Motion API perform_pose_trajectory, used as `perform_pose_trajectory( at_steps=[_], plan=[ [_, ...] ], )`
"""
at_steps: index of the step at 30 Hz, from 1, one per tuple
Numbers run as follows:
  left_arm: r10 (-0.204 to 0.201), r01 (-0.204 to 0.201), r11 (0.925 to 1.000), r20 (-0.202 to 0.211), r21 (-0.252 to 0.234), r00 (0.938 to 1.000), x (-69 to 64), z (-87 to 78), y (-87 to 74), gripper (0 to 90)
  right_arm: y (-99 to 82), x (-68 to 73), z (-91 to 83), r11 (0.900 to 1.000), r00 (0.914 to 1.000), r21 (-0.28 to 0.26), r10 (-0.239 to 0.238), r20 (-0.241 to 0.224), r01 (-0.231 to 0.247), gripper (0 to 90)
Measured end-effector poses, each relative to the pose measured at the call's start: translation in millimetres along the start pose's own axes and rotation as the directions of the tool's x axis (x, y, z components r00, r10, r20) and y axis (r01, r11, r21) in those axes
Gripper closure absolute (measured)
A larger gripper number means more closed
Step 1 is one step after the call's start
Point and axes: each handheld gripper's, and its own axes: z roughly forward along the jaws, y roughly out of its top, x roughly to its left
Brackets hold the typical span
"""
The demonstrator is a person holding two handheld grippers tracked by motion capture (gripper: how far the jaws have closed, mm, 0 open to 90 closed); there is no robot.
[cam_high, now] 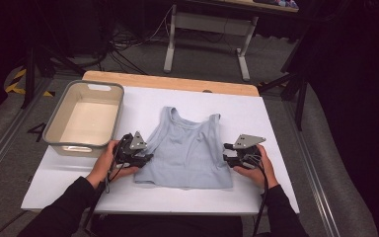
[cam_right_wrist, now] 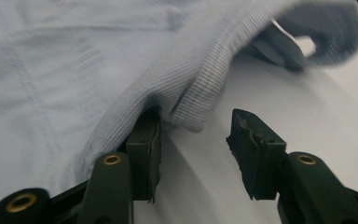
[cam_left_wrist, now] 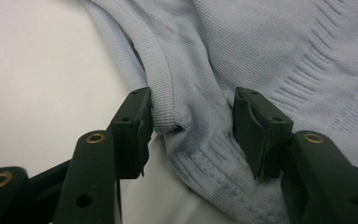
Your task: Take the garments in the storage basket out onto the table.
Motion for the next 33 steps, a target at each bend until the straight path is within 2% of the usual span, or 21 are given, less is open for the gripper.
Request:
perform_pose_trajectory(
  at_steps=[1, 2, 4, 6, 10, 13, 17, 20, 23, 24, 26, 27, 30, 31, 33],
  plan=[
    [0.000, 0.000, 1.0000, 0.000, 0.000, 1.0000, 0.0, 0.0, 0.0, 48.6, 0.0, 0.0, 0.0, 1.0000, 1.0000, 0.000, 0.000, 0.000, 0.000, 54.6],
    [0.000, 0.000, 1.0000, 0.001, -0.001, 1.0000, 0.1, 0.0, 0.0, 48.6, 5.8, 5.6, 3.8, 0.9994, 0.9993, -0.003, -0.033, -0.016, 0.033, 61.1],
    [0.001, -0.001, 1.0000, 0.000, 0.001, 1.0000, 0.0, 0.0, 0.0, 48.6, 8.8, 8.4, 6.9, 0.9980, 0.9980, 0.007, -0.062, -0.002, 0.063, 67.9],
    [0.006, -0.006, 1.0000, 0.000, 0.004, 1.0000, 0.3, -0.3, 0.1, 48.6, 9.4, 8.7, 8.0, 0.9975, 0.9977, 0.028, -0.066, 0.016, 0.065, 75.8],
    [0.007, -0.007, 1.0000, 0.001, 0.002, 1.0000, 0.4, -0.2, 0.0, 48.6, 6.7, 5.8, 2.3, 0.9972, 0.9964, 0.046, -0.062, 0.059, 0.059, 84.2],
    [0.005, -0.005, 1.0000, 0.000, 0.002, 1.0000, 0.2, -0.2, 0.0, 48.6, 4.1, 1.2, -7.6, 0.9984, 0.9932, 0.041, -0.043, 0.109, 0.038, 87.1],
    [0.002, -0.002, 1.0000, 0.001, 0.000, 1.0000, 0.1, 0.1, 0.0, 48.6, 0.6, -3.0, -18.8, 0.9981, 0.9896, 0.052, -0.039, 0.138, 0.033, 88.5],
    [0.009, -0.009, 0.9999, -0.002, 0.004, 1.0000, -0.1, -0.3, 0.1, 48.6, -1.6, -6.3, -26.8, 0.9976, 0.9889, 0.061, -0.042, 0.143, 0.033, 90.0],
    [0.009, -0.009, 1.0000, -0.009, 0.004, 0.9999, -1.2, -0.6, -0.1, 48.6, -5.1, -11.8, -34.1, 0.9981, 0.9804, 0.059, -0.032, 0.194, 0.020, 90.0],
    [0.012, -0.012, 0.9999, -0.010, 0.002, 0.9999, -1.5, -0.6, 0.0, 48.5, -7.2, -15.6, -37.9, 0.9988, 0.9807, 0.049, -0.013, 0.195, 0.004, 90.0],
    [0.036, -0.035, 0.9994, -0.026, 0.005, 0.9990, -3.5, -1.1, 0.5, 48.4, -13.4, -23.3, -44.6, 0.9980, 0.9848, -0.016, 0.063, 0.162, -0.061, 90.0],
    [0.043, -0.043, 0.9991, -0.038, 0.006, 0.9983, -5.4, -1.2, 0.9, 48.3, -15.1, -24.5, -45.2, 0.9971, 0.9863, -0.026, 0.074, 0.148, -0.071, 90.0],
    [0.071, -0.070, 0.9974, -0.084, 0.017, 0.9939, -10.7, -2.6, 3.2, 46.6, -15.4, -22.6, -41.0, 0.9980, 0.9876, -0.012, 0.063, 0.144, -0.062, 90.0],
    [0.076, -0.077, 0.9971, -0.092, 0.000, 0.9929, -11.8, -2.2, 3.2, 45.5, -14.3, -20.9, -38.4, 0.9979, 0.9894, -0.018, 0.064, 0.131, -0.062, 86.8],
    [0.076, -0.076, 0.9971, -0.095, 0.004, 0.9926, -13.1, -3.1, 3.4, 43.2, -10.4, -15.9, -34.1, 0.9984, 0.9936, -0.023, 0.054, 0.099, -0.052, 82.9]
  ],
)
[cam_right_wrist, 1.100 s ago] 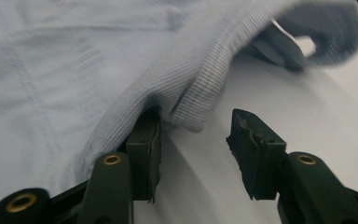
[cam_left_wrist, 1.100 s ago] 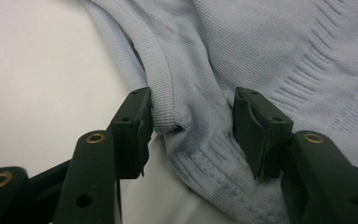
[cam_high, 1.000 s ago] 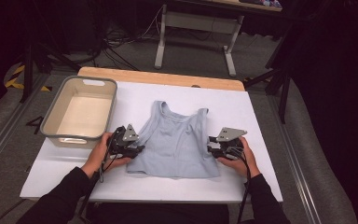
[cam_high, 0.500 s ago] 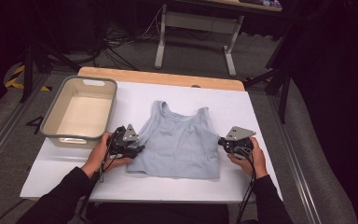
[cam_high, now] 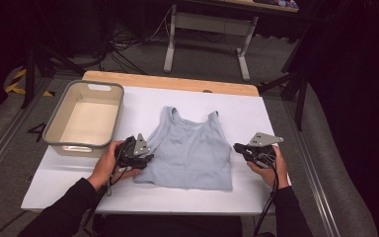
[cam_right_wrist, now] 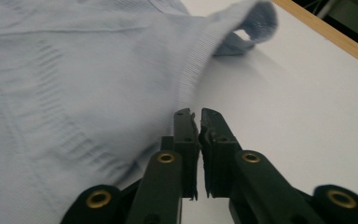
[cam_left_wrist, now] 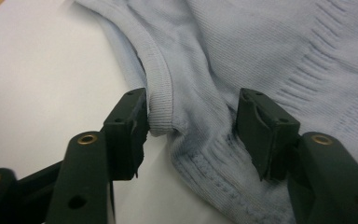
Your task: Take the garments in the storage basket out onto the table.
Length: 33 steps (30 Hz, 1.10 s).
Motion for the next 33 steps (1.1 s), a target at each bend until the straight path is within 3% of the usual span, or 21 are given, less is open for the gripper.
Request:
perform_pose_trajectory(
  at_steps=[4, 8, 13, 14, 16, 19, 22, 23, 24, 25, 27, 32, 33],
  plan=[
    [0.036, -0.038, 0.9988, -0.039, -0.031, 0.9986, -2.2, -5.3, -1.4, 34.2, 7.0, 8.9, -1.5, 0.9985, 0.9992, -0.051, 0.016, -0.035, -0.018, 72.9],
    [0.069, -0.071, 0.9947, -0.029, -0.075, 0.9972, -5.6, -9.6, 0.0, 31.6, 11.5, 14.6, -3.7, 0.9880, 0.9938, -0.130, 0.072, -0.084, -0.083, 65.9],
    [0.064, -0.066, 0.9939, -0.020, -0.089, 0.9977, -5.2, -4.9, 3.5, 29.8, 10.1, 20.4, 13.4, 0.9939, 0.9942, -0.059, 0.090, -0.060, -0.093, 54.2],
    [0.056, -0.056, 0.9948, -0.005, -0.085, 0.9984, -4.1, -0.5, 5.1, 27.2, 5.7, 20.7, 24.7, 0.9929, 0.9923, -0.017, 0.117, -0.041, -0.117, 48.1],
    [0.050, -0.050, 0.9953, -0.005, -0.083, 0.9988, -3.6, 2.0, 6.3, 26.3, 3.1, 20.3, 29.2, 0.9928, 0.9920, -0.003, 0.119, -0.041, -0.120, 49.7],
    [0.024, -0.023, 0.9960, 0.013, -0.086, 0.9996, -1.3, 6.4, 8.6, 26.0, -1.9, 17.5, 30.1, 0.9915, 0.9899, 0.002, 0.130, -0.057, -0.130, 76.3],
    [0.029, -0.027, 0.9960, 0.030, -0.086, 0.9991, 0.6, 8.7, 10.2, 41.4, -6.1, 13.5, 22.8, 0.9890, 0.9882, -0.016, 0.146, -0.045, -0.147, 87.2],
    [0.030, -0.029, 0.9961, 0.020, -0.084, 0.9993, 1.0, 9.3, 11.0, 41.4, -6.1, 13.5, 22.8, 0.9890, 0.9882, -0.016, 0.146, -0.045, -0.147, 87.2],
    [0.029, -0.027, 0.9964, 0.026, -0.081, 0.9992, 1.9, 9.8, 11.6, 53.1, -8.0, 12.6, 19.9, 0.9882, 0.9874, -0.020, 0.151, -0.048, -0.152, 89.2],
    [0.028, -0.025, 0.9964, 0.036, -0.081, 0.9990, 3.2, 10.7, 11.7, 59.1, -8.0, 12.6, 19.9, 0.9882, 0.9874, -0.020, 0.151, -0.048, -0.152, 89.2],
    [0.019, -0.017, 0.9987, 0.035, -0.049, 0.9992, 5.7, 14.3, 10.4, 65.0, -8.4, 12.3, 16.5, 0.9890, 0.9888, -0.022, 0.146, -0.032, -0.147, 90.0],
    [-0.018, 0.020, 0.9990, 0.034, -0.041, 0.9992, 7.4, 15.8, 10.8, 65.0, -7.0, 12.7, 16.9, 0.9867, 0.9871, -0.037, 0.157, -0.030, -0.158, 83.6],
    [-0.062, 0.063, 0.9967, 0.015, -0.051, 0.9979, 8.4, 18.5, 11.3, 51.9, -5.3, 12.9, 17.4, 0.9831, 0.9845, -0.052, 0.174, -0.022, -0.175, 77.2]
  ],
)
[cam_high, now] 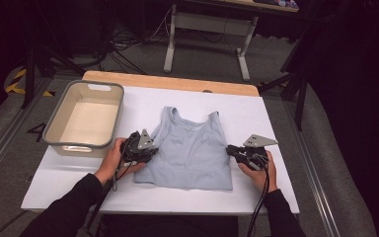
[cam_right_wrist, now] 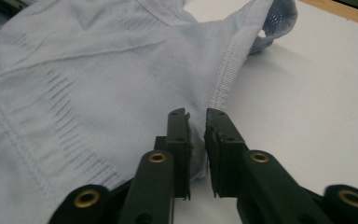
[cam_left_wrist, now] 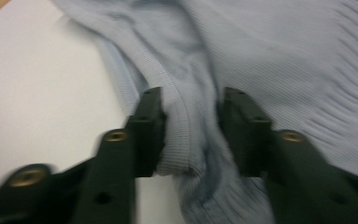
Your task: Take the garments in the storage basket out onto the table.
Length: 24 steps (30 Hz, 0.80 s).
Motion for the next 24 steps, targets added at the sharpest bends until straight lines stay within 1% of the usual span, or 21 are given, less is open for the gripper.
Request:
perform_pose_trajectory(
  at_steps=[2, 3, 4, 5, 6, 7, 8, 9, 10, 11, 12, 13, 14, 15, 16, 17, 18, 19, 21, 23, 24],
  plan=[
    [-0.051, 0.051, 0.9986, 0.004, -0.009, 0.9987, 4.3, 3.2, 1.4, 42.5, 2.3, 1.5, 0.8, 0.9999, 0.9999, -0.014, 0.006, 0.010, -0.006, 70.4],
    [-0.086, 0.086, 0.9962, 0.008, -0.011, 0.9963, 7.0, 5.9, 2.4, 38.3, 3.7, 2.3, 1.7, 0.9997, 0.9998, -0.022, 0.012, 0.016, -0.012, 70.1],
    [-0.108, 0.109, 0.9940, 0.023, -0.012, 0.9938, 9.3, 8.4, 2.9, 34.7, 5.1, 3.3, 3.9, 0.9996, 0.9998, -0.023, 0.017, 0.005, -0.016, 67.7],
    [-0.108, 0.109, 0.9940, 0.023, -0.012, 0.9938, 9.3, 8.4, 2.9, 33.9, 5.1, 3.3, 3.9, 0.9996, 0.9998, -0.023, 0.017, 0.005, -0.016, 67.7],
    [-0.129, 0.129, 0.9916, 0.041, -0.009, 0.9908, 10.9, 11.4, 3.3, 33.9, 6.1, 4.0, 6.6, 0.9998, 0.9999, -0.014, 0.015, 0.006, -0.015, 61.5],
    [-0.136, 0.136, 0.9907, 0.052, -0.004, 0.9894, 11.2, 13.0, 3.4, 33.2, 6.7, 4.2, 10.4, 0.9998, 0.9995, -0.003, 0.020, 0.022, -0.020, 55.5],
    [-0.146, 0.146, 0.9892, 0.068, -0.001, 0.9869, 12.0, 14.7, 3.9, 33.3, 6.6, 3.6, 12.6, 0.9996, 0.9993, 0.003, 0.027, 0.028, -0.027, 54.2],
    [-0.148, 0.148, 0.9889, 0.096, 0.007, 0.9843, 13.7, 14.8, 4.4, 36.7, 5.3, 0.6, 16.8, 0.9989, 0.9984, 0.013, 0.044, 0.037, -0.045, 49.4],
    [-0.157, 0.157, 0.9876, 0.129, 0.009, 0.9792, 15.1, 14.8, 4.0, 41.7, 4.3, -1.1, 17.9, 0.9981, 0.9974, 0.015, 0.059, 0.041, -0.059, 48.7],
    [-0.161, 0.161, 0.9869, 0.150, 0.013, 0.9755, 16.4, 14.7, 3.6, 47.1, 2.4, -4.2, 19.2, 0.9964, 0.9959, 0.017, 0.082, 0.037, -0.083, 48.4],
    [-0.160, 0.160, 0.9870, 0.163, 0.010, 0.9735, 16.7, 14.7, 3.3, 50.5, 0.0, -7.4, 20.6, 0.9938, 0.9940, 0.025, 0.109, 0.013, -0.109, 48.1],
    [-0.152, 0.152, 0.9883, 0.172, 0.014, 0.9733, 16.8, 14.2, 3.6, 53.8, -2.4, -10.2, 22.1, 0.9910, 0.9915, 0.035, 0.130, -0.010, -0.130, 47.7],
    [-0.148, 0.148, 0.9889, 0.184, 0.013, 0.9718, 15.9, 14.0, 3.9, 57.6, -4.5, -12.1, 23.6, 0.9874, 0.9878, 0.049, 0.152, -0.034, -0.150, 46.7],
    [-0.130, 0.130, 0.9914, 0.187, 0.015, 0.9737, 15.2, 13.2, 4.6, 61.8, -6.2, -13.8, 25.2, 0.9864, 0.9856, 0.062, 0.156, -0.066, -0.152, 48.5],
    [-0.109, 0.108, 0.9940, 0.180, 0.012, 0.9777, 13.2, 11.8, 5.8, 67.3, -7.1, -13.5, 25.2, 0.9869, 0.9846, 0.060, 0.155, -0.082, -0.150, 57.2],
    [-0.096, 0.096, 0.9954, 0.167, 0.011, 0.9813, 11.4, 11.1, 6.7, 71.9, -6.8, -12.3, 23.8, 0.9901, 0.9862, 0.050, 0.135, -0.096, -0.131, 66.0],
    [-0.074, 0.073, 0.9972, 0.147, 0.015, 0.9863, 9.3, 9.1, 8.3, 74.4, -5.7, -11.4, 22.6, 0.9928, 0.9880, 0.043, 0.116, -0.102, -0.112, 73.8],
    [-0.059, 0.058, 0.9983, 0.124, 0.011, 0.9906, 7.3, 7.3, 9.8, 76.0, -3.9, -9.7, 20.2, 0.9947, 0.9901, 0.031, 0.101, -0.098, -0.098, 77.1],
    [-0.039, 0.039, 0.9992, 0.099, -0.004, 0.9943, 5.2, 1.0, 12.7, 76.4, 0.8, -6.1, 15.9, 0.9971, 0.9931, 0.026, 0.073, -0.091, -0.071, 79.7],
    [-0.039, 0.043, 0.9977, 0.069, -0.053, 0.9969, 5.4, -9.4, 16.3, 76.3, 6.3, -1.9, 9.9, 0.9990, 0.9970, 0.016, 0.043, -0.064, -0.042, 80.0],
    [-0.046, 0.051, 0.9955, 0.064, -0.080, 0.9969, 5.7, -15.5, 18.4, 76.3, 9.4, -0.5, 6.5, 0.9992, 0.9980, 0.016, 0.038, -0.051, -0.037, 80.1]
  ],
)
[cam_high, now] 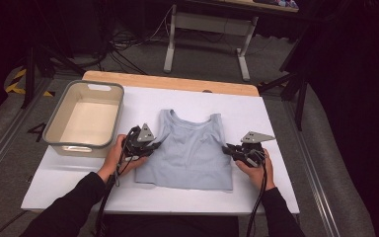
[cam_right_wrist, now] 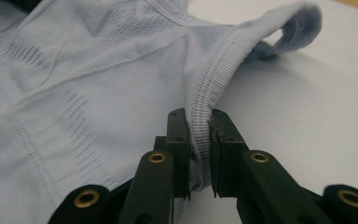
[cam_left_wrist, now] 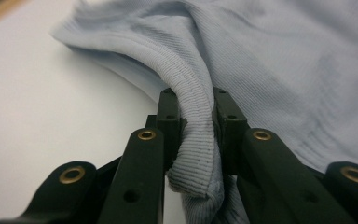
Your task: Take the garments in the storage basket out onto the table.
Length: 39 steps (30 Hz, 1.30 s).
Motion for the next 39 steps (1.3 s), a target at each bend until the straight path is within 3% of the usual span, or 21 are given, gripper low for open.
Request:
perform_pose_trajectory(
  at_steps=[3, 6, 10, 11, 13, 15, 18, 24, 26, 28, 32, 34, 38, 39],
  plan=[
    [0.025, -0.027, 0.9982, -0.038, -0.054, 0.9990, -3.2, -16.8, 7.2, 76.4, 11.0, 5.5, -11.8, 0.9996, 0.9992, -0.023, -0.017, 0.035, 0.018, 79.9],
    [0.051, -0.055, 0.9974, -0.079, -0.047, 0.9956, -7.3, -25.4, 9.6, 76.0, 22.3, 11.8, -18.1, 0.9991, 0.9979, -0.039, -0.011, 0.064, 0.014, 75.9],
    [0.068, -0.067, 0.9977, -0.114, 0.006, 0.9912, -8.0, -25.6, 5.8, 74.1, 26.0, 17.9, -12.7, 0.9991, 0.9975, -0.030, -0.029, 0.064, 0.031, 71.9],
    [0.070, -0.064, 0.9969, -0.123, 0.045, 0.9899, -7.5, -23.4, 1.5, 73.7, 23.9, 17.6, -9.0, 0.9993, 0.9972, -0.023, -0.028, 0.069, 0.030, 68.5],
    [0.080, -0.070, 0.9947, -0.133, 0.075, 0.9878, -7.6, -21.8, -2.5, 72.6, 20.2, 15.5, -4.8, 0.9996, 0.9977, -0.016, -0.021, 0.064, 0.022, 59.6],
    [0.095, -0.079, 0.9909, -0.154, 0.109, 0.9835, -8.3, -21.0, -5.2, 72.4, 15.9, 12.8, -3.9, 0.9996, 0.9982, -0.026, -0.013, 0.059, 0.014, 59.2],
    [0.117, -0.097, 0.9863, -0.150, 0.133, 0.9818, -8.7, -17.1, -9.0, 72.2, 10.3, 8.7, -6.1, 0.9990, 0.9988, -0.046, 0.003, 0.048, 0.000, 56.3],
    [0.145, -0.124, 0.9772, -0.118, 0.172, 0.9824, -10.3, -13.5, -15.0, 77.2, -2.4, 1.2, -19.7, 0.9967, 0.9979, -0.079, 0.021, 0.062, -0.016, 62.0],
    [0.147, -0.124, 0.9744, -0.112, 0.188, 0.9829, -10.3, -12.5, -16.5, 77.5, -7.7, -3.5, -19.9, 0.9949, 0.9954, -0.087, 0.057, 0.077, -0.051, 64.4],
    [0.157, -0.133, 0.9708, -0.111, 0.200, 0.9814, -10.4, -9.6, -19.5, 77.5, -10.9, -7.3, -13.3, 0.9933, 0.9953, -0.077, 0.089, 0.039, -0.086, 64.1],
    [0.165, -0.136, 0.9655, -0.117, 0.222, 0.9794, -11.7, -7.2, -21.2, 77.5, -7.4, -2.3, 3.3, 0.9977, 0.9970, -0.041, 0.055, 0.054, -0.053, 64.3],
    [0.173, -0.144, 0.9642, -0.114, 0.223, 0.9783, -10.5, -5.6, -21.9, 77.3, -5.7, 0.4, 8.3, 0.9973, 0.9976, -0.041, 0.062, 0.033, -0.060, 64.4],
    [0.161, -0.132, 0.9636, -0.110, 0.233, 0.9808, -10.2, -4.1, -22.9, 76.8, -2.2, 17.7, 21.3, 0.9970, 0.9971, 0.046, -0.064, 0.040, 0.062, 62.7],
    [0.161, -0.132, 0.9636, -0.110, 0.233, 0.9808, -10.2, -4.1, -22.9, 76.8, -2.2, 17.7, 21.3, 0.9970, 0.9971, 0.046, -0.064, 0.040, 0.062, 62.7]
  ],
)
